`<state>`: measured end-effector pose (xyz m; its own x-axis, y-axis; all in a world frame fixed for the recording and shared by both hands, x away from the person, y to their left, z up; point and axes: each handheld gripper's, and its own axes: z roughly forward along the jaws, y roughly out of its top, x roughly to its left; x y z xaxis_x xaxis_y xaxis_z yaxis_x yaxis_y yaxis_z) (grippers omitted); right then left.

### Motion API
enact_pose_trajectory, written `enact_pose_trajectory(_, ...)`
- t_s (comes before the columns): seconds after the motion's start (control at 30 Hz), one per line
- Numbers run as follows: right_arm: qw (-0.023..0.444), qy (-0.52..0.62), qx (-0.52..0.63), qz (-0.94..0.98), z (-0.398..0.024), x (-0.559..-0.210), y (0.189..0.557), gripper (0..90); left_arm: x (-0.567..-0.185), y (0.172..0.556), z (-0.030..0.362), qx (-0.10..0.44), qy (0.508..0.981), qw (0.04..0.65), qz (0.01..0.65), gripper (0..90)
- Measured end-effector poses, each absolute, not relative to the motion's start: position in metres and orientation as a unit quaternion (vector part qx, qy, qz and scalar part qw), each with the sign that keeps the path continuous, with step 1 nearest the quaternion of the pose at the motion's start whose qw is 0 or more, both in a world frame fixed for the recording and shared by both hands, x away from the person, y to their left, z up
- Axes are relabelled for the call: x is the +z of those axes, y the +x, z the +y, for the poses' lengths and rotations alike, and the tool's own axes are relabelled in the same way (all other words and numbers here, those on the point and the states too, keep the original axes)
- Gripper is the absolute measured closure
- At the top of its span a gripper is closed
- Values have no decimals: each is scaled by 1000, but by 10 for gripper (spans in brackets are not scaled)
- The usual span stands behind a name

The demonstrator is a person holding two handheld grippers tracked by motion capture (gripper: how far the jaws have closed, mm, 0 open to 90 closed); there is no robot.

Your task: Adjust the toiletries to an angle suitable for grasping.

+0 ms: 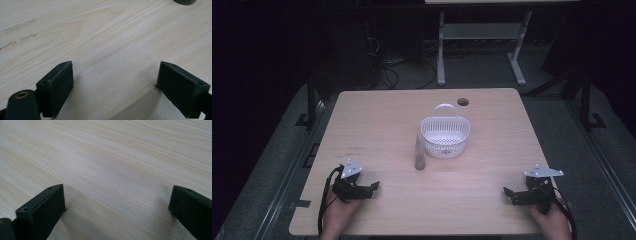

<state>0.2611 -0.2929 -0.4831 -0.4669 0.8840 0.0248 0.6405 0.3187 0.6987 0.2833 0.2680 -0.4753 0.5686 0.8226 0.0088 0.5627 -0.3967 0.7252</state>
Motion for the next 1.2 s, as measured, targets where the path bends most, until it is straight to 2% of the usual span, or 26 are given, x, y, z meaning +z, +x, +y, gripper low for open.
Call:
enact_pose_trajectory(0.27, 185, 482, 329, 790, -293, -483, 261, 0, -474, 283, 269, 180, 821, 350, 413, 148)
enact_pose_trajectory(0.33, 185, 483, 329, 790, -293, -483, 261, 0, -473, 282, 269, 175, 821, 355, 411, 210)
enact_pose_trajectory(0.47, 185, 483, 329, 790, -293, -483, 261, 0, -470, 281, 267, 165, 825, 352, 411, 270)
enact_pose_trajectory(0.63, 185, 483, 329, 790, -293, -483, 261, 0, -461, 279, 264, 153, 825, 363, 406, 425)
enact_pose_trajectory(0.8, 185, 483, 329, 790, -293, -483, 261, 0, -453, 279, 261, 146, 828, 369, 397, 528)
enact_pose_trajectory(0.83, 185, 483, 329, 790, -293, -483, 261, 0, -449, 280, 260, 140, 829, 372, 392, 590)
enact_pose_trajectory(1.13, 185, 483, 329, 790, -293, -483, 261, 0, -436, 282, 251, 124, 834, 387, 373, 873)
enact_pose_trajectory(1.2, 185, 483, 329, 790, -293, -483, 261, 0, -431, 284, 249, 117, 834, 391, 372, 899)
